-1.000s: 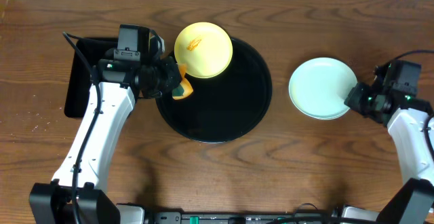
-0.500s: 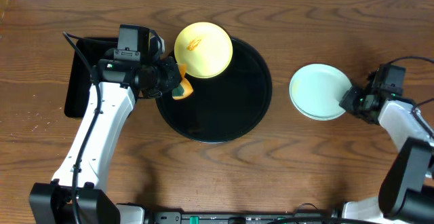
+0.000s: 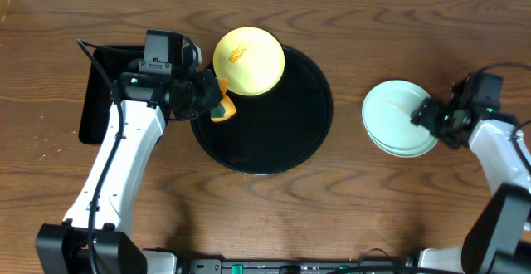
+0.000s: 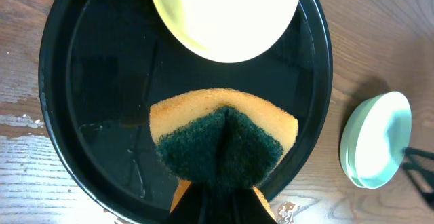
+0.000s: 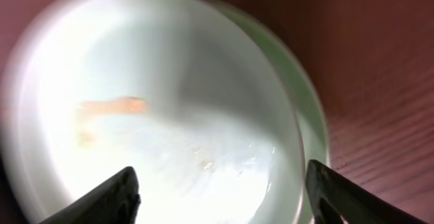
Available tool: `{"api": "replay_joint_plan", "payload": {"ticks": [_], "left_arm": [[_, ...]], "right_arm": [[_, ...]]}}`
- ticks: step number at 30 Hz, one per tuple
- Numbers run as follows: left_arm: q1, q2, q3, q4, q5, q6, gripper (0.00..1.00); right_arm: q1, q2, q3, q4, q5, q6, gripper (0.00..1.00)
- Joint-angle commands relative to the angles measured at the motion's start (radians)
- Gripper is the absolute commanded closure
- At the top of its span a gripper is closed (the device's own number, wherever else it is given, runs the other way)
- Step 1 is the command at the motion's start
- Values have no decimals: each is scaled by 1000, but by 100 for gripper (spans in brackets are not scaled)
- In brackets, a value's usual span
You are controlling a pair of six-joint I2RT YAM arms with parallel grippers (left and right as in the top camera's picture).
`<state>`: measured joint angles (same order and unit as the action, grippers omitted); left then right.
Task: Clean dirty plates on tray and stack at the side
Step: 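Release the stacked plates and pull the right gripper back right, then move the right gripper to the yellow plate and grip its rim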
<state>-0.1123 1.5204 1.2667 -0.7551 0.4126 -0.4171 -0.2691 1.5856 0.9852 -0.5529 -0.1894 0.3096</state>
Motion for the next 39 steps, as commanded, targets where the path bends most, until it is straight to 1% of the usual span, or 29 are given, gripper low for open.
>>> {"api": "replay_joint_plan", "payload": {"ticks": [1, 7, 12, 15, 18, 23, 26, 30, 34, 39], "left_arm": [[2, -4, -3, 1, -6, 17, 93], [2, -4, -3, 0, -6, 17, 93], [2, -4, -3, 5, -6, 17, 92], [2, -4, -3, 29, -12, 21, 93], [7, -4, -3, 55, -17, 24, 92], [18, -4, -3, 56, -26, 32, 93], [18, -4, -3, 37, -79, 40, 93], [18, -4, -3, -4, -151, 40, 93], [18, -4, -3, -31, -199, 41, 93], [18, -4, -3, -33, -202, 43, 93]], "right_arm": [[51, -60, 79, -24, -28, -45, 21], [121, -69, 122, -44, -25, -35, 27], [192, -69, 122, -29, -51, -14, 35], [280, -62, 128, 16, -94, 29, 36], [384, -21, 191, 24, -96, 54, 35], [528, 187, 463, -77, -55, 45, 31], [577, 332, 629, -110, -51, 42, 30], [636, 520, 811, -86, -45, 63, 36], [671, 647, 892, -42, -23, 115, 37], [709, 737, 903, 14, -21, 169, 40]]}}
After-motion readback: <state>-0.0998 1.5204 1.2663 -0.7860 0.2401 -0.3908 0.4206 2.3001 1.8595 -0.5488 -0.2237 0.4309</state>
